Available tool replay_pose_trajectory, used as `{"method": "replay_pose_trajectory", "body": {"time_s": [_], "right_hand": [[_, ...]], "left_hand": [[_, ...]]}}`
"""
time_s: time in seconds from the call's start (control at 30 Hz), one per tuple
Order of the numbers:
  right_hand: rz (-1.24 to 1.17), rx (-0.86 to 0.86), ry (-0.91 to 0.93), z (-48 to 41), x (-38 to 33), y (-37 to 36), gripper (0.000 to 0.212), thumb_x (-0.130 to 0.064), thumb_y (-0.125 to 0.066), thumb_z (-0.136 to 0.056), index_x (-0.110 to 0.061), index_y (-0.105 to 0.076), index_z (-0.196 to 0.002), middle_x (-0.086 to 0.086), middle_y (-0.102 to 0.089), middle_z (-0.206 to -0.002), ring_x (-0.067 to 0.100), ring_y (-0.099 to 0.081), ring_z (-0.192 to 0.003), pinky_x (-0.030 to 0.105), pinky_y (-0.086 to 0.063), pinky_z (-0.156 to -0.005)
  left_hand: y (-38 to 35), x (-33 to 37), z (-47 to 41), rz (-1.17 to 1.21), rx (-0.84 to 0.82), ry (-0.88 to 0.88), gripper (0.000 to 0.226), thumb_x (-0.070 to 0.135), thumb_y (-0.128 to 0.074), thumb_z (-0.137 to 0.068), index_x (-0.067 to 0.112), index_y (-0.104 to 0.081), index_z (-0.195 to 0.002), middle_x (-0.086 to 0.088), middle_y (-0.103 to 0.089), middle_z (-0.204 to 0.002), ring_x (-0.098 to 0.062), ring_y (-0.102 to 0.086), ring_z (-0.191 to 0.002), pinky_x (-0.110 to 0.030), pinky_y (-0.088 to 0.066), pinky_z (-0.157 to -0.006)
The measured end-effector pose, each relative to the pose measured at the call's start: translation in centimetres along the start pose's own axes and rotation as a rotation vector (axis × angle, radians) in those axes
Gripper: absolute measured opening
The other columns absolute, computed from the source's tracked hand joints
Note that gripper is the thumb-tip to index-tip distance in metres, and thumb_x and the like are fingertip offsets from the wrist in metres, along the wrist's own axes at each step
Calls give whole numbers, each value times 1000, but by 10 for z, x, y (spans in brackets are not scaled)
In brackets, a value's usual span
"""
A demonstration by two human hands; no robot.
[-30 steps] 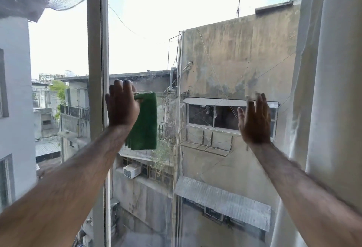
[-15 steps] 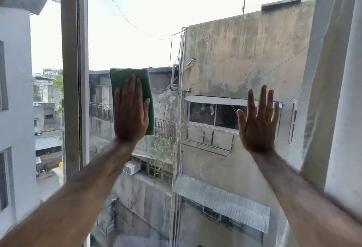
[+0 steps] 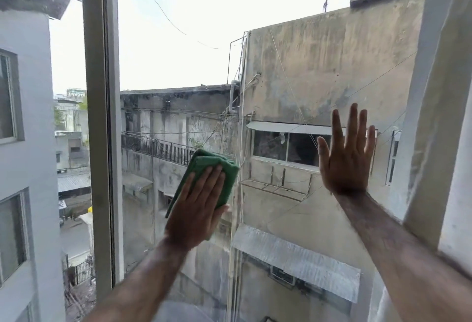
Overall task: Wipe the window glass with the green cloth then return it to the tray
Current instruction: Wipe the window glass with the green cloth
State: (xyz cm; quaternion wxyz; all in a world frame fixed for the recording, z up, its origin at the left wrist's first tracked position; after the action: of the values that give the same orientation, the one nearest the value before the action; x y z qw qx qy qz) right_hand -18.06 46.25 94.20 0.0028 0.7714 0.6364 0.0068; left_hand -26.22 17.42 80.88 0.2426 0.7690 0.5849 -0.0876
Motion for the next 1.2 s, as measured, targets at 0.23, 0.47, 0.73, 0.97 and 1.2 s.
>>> {"method": "replay_pose_trajectory", "body": {"time_s": [0.23,0.47,0.73,0.97,1.2], "right_hand": [[-7,11,-1,2,0,-2,67,-49,-33,-116,-21,-16,-175,16,-11,-183,34,-9,-171,56,-14,-138],[-18,18,11,0,1,-2,63,-46,-31,-117,-20,-22,-174,17,-15,-182,35,-13,-170,54,-12,-139],[-67,10,-4,0,1,0,58,-42,-27,-119,-22,-24,-173,16,-17,-182,35,-14,-170,50,-8,-140],[-94,6,-23,2,-1,0,59,-40,-30,-118,-22,-22,-174,15,-15,-182,34,-12,-171,54,-12,-139],[-72,34,-5,2,2,2,59,-41,-28,-118,-23,-23,-174,15,-18,-182,33,-14,-170,53,-13,-139]], "left_hand": [[38,-132,-91,171,139,669,75,49,-27,-110,-2,-14,-163,-22,-16,-172,-35,-12,-161,-57,-14,-131],[51,27,-197,148,201,160,75,56,-25,-109,4,-22,-163,-18,-21,-172,-35,-14,-161,-56,-14,-131],[2,47,-45,-71,-6,-338,75,57,-24,-110,7,-16,-164,-16,-9,-175,-33,-12,-162,-53,-17,-130],[33,-52,-105,-7,105,20,72,46,-38,-110,0,-22,-162,-22,-23,-169,-39,-22,-158,-61,-28,-126],[46,37,-173,201,194,274,72,52,-35,-109,6,-23,-163,-16,-23,-172,-33,-16,-161,-58,-18,-130]]}}
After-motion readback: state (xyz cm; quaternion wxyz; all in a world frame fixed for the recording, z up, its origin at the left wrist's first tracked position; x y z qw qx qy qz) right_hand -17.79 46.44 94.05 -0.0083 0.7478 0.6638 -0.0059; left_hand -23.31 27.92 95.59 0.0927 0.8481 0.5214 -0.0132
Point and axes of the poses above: each hand's wrist, its own z-axis away from the middle knuckle, its own y-axis out of the back of the hand, x = y × z, the point moved 10 cm from there along -z, towards the middle knuckle
